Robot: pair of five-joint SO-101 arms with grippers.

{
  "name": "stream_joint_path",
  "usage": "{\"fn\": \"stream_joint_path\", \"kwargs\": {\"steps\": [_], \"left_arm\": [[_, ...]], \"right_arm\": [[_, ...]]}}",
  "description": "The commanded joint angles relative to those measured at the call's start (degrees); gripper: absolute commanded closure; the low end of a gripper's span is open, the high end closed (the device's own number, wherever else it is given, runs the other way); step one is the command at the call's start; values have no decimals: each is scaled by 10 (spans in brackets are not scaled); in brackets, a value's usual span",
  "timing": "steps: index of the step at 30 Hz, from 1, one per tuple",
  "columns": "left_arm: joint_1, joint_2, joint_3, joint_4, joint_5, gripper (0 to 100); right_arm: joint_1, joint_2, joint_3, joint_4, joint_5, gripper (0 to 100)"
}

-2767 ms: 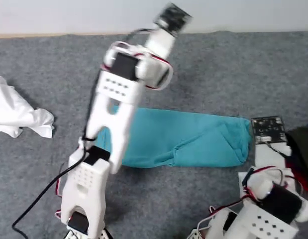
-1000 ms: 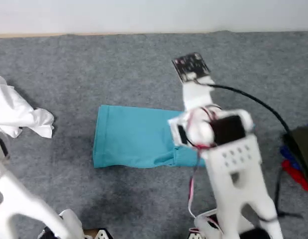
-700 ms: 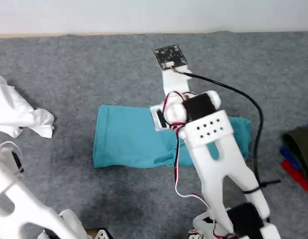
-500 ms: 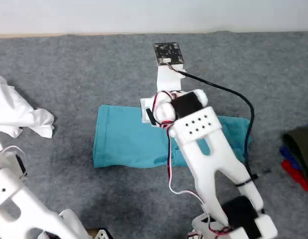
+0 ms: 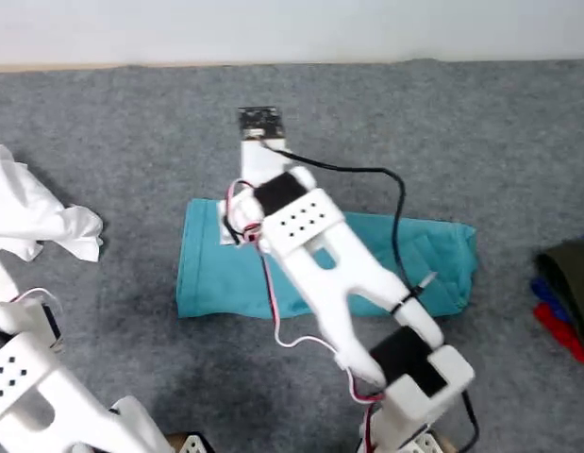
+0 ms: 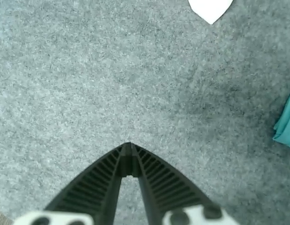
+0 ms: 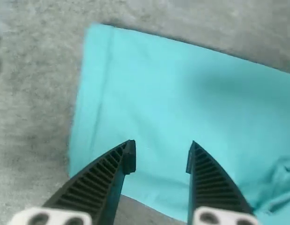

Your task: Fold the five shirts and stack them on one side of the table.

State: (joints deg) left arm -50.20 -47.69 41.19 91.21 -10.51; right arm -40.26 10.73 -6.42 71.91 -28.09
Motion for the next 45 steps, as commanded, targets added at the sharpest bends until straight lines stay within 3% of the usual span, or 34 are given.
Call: {"fn": "stream_joint_path", "kwargs": {"steps": [1, 10, 27, 43, 45], "left_arm": [[-4, -11, -1, -7, -5, 996], [-4, -11, 0, -6, -5, 996], [-4, -11, 0, -5, -4, 996], [-4, -11, 0, -5, -4, 996], [-4, -11, 0, -5, -4, 996]], "right_arm": [[-33, 24, -74, -6, -6, 794], [-95, 147, -191, -6, -25, 794], [-120, 366, -382, -6, -23, 794], [-119, 448, -407, 16, -22, 796], [-119, 449, -407, 22, -22, 834]]}}
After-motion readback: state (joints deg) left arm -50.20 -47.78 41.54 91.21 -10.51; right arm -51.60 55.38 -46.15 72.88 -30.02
